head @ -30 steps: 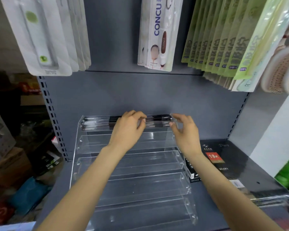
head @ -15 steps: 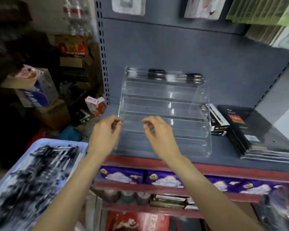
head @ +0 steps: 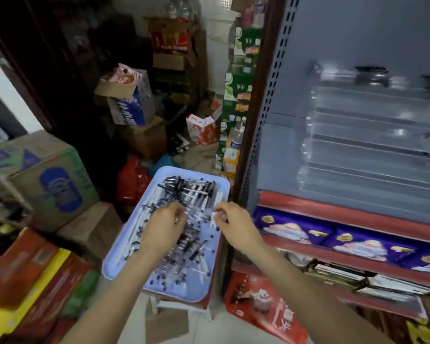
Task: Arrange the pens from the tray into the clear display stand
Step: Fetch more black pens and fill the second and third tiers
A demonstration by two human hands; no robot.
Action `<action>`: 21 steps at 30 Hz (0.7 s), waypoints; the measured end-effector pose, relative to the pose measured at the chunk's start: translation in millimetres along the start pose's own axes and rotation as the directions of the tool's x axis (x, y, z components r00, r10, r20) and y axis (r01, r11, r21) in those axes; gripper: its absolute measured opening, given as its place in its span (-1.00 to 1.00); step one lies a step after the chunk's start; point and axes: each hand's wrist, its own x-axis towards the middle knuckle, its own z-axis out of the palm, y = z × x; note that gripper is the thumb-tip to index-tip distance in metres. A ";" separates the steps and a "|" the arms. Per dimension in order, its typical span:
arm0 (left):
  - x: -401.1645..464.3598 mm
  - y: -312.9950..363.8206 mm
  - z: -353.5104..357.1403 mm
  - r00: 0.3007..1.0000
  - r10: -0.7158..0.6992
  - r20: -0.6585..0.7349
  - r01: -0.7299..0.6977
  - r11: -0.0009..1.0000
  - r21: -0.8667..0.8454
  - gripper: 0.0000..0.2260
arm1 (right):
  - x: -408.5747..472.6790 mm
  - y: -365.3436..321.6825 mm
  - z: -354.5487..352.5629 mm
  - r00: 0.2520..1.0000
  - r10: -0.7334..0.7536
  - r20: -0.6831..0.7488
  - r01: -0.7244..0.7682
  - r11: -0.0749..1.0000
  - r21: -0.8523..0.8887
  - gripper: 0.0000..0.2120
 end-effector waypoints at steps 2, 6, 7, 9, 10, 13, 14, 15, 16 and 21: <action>13.8 -26.9 -8.6 0.998 0.029 0.058 -0.032 0.999 0.039 -0.82 | 16.9 -5.6 26.0 0.995 0.098 0.031 -0.098 0.995 0.016 -0.75; 41.4 -69.5 -17.6 0.992 0.033 0.122 -0.039 0.998 0.052 -0.79 | 45.1 -11.2 69.5 0.960 0.272 0.063 -0.274 0.961 0.033 -0.68; 49.2 -77.8 -18.5 0.991 0.014 0.130 -0.020 0.999 0.048 -0.78 | 52.8 -12.4 77.6 0.954 0.293 0.057 -0.295 0.955 0.034 -0.67; 64.8 -90.8 -18.4 0.988 -0.011 0.155 0.005 0.999 0.034 -0.80 | 68.3 -17.7 89.3 0.949 0.313 0.044 -0.314 0.949 0.029 -0.66; 72.5 -95.8 -17.2 0.986 -0.014 0.166 0.010 1.000 0.026 -0.81 | 76.6 -21.1 94.0 0.947 0.320 0.037 -0.321 0.947 0.029 -0.66; 93.6 -105.7 -11.1 0.981 -0.021 0.191 0.020 1.000 0.007 -0.81 | 101.3 -31.2 107.1 0.946 0.323 -0.013 -0.322 0.946 0.047 -0.68; 99.2 -108.4 -8.4 0.980 -0.016 0.198 0.015 1.000 0.008 -0.81 | 109.5 -34.0 111.7 0.945 0.327 -0.024 -0.325 0.944 0.047 -0.69; 104.1 -110.5 -6.3 0.976 -0.013 0.215 0.012 1.000 0.005 -0.80 | 117.4 -36.1 116.2 0.941 0.336 -0.032 -0.334 0.942 0.044 -0.68; 108.5 -111.8 -4.6 0.972 -0.003 0.233 0.005 1.000 -0.009 -0.79 | 125.0 -38.0 120.0 0.936 0.349 -0.041 -0.348 0.937 0.038 -0.68; 131.6 -111.9 -0.1 0.946 0.006 0.325 0.034 0.993 -0.117 -0.76 | 152.2 -37.6 127.9 0.888 0.454 -0.074 -0.447 0.890 0.087 -0.66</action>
